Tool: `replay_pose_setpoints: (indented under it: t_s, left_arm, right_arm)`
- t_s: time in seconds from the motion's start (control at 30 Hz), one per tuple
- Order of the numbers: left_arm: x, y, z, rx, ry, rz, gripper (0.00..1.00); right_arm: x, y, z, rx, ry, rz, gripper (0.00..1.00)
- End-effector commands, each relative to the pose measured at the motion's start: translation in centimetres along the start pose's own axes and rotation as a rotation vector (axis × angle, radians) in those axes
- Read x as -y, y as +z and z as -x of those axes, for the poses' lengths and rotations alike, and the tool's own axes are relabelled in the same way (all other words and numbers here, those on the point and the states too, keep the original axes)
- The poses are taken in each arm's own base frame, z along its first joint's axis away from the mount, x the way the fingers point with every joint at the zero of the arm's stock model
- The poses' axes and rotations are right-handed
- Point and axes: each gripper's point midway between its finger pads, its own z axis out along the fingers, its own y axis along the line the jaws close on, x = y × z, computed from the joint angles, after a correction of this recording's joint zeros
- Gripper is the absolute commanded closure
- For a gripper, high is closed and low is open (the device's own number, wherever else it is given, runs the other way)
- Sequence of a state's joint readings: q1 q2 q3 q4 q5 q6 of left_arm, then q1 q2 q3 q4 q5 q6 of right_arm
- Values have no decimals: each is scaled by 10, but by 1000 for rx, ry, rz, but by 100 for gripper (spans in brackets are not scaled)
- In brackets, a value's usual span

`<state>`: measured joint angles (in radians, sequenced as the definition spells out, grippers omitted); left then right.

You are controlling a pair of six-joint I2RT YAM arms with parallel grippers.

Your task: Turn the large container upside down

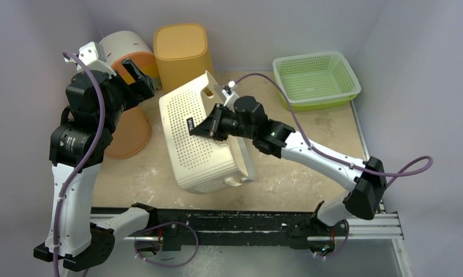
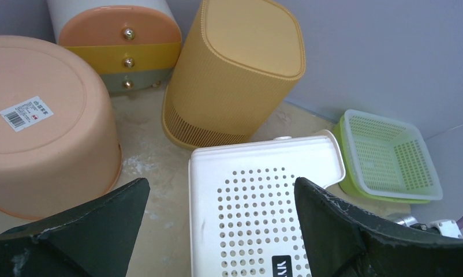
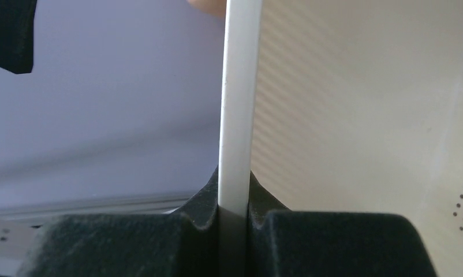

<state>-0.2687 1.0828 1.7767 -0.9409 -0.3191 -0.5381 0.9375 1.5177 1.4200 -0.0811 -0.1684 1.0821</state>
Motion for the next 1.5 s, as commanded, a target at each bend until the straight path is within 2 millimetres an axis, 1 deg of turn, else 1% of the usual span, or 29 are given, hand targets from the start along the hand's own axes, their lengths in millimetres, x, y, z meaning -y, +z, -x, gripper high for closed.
replay_pose_setpoints:
  t_s: [0.0, 0.07, 0.13, 0.2, 0.27, 0.3, 0.37, 0.5, 0.53, 0.6, 0.63, 0.67, 0.83, 0.9, 1.03, 1.13, 1.23, 1.3, 1.43, 1.47]
  left_arm:
    - [4, -5, 7, 24, -23, -25, 8]
    - [5, -4, 5, 15, -22, -30, 8]
    - [6, -2, 1, 2, -22, -33, 8]
    - [8, 1, -2, -9, -26, -39, 8]
    - [11, 4, -4, -16, -32, -50, 8]
    - [12, 5, -4, -17, -34, -51, 8]
    - [13, 7, -3, -15, -35, -55, 8]
    - [15, 10, -3, -14, -35, -54, 8]
    - [15, 11, -3, -17, -33, -54, 8]
    - [14, 12, -2, -15, -30, -47, 8]
    - [13, 12, -2, -14, -27, -41, 8]
    - [13, 12, -1, -10, -25, -37, 8]
    - [8, 13, 2, -4, -9, -9, 8]
    - [7, 15, 0, -8, -4, -1, 8]
    - [6, 19, -2, -14, 0, 8, 8]
    - [6, 22, -3, -15, 0, 13, 8]
    - [6, 26, -5, -18, -3, 14, 8]
    - [7, 30, -9, -26, -4, 12, 8]
    - [7, 36, -13, -36, 2, 15, 8]
    - [7, 36, -14, -37, 4, 16, 8]
  right_arm:
    - [-90, -45, 26, 123, 95, 457, 100]
    - [-86, -40, 22, 120, 110, 489, 100]
    - [-84, -32, 20, 116, 102, 512, 100]
    - [-84, -26, 10, 65, 85, 554, 100]
    - [-85, -25, 5, 43, 121, 620, 100]
    - [-83, -25, 4, 36, 149, 648, 100]
    - [-71, -23, 1, 32, 221, 689, 100]
    - [-58, -31, 1, 42, 390, 846, 100]
    - [-57, -36, 1, 34, 434, 887, 100]
    - [-47, -38, 3, 52, 485, 911, 100]
    - [-40, -40, 5, 69, 511, 912, 100]
    - [-28, -40, 4, 80, 546, 899, 100]
    - [19, -63, 16, 142, 658, 927, 100]
    - [37, -71, 20, 161, 673, 913, 100]
    - [72, -81, 24, 182, 665, 831, 100]
    - [93, -92, 27, 198, 662, 789, 100]
    - [112, -99, 27, 196, 637, 740, 100]
    - [128, -101, 25, 201, 636, 699, 100]
    - [150, -101, 18, 189, 626, 653, 100]
    - [155, -99, 15, 180, 626, 637, 98]
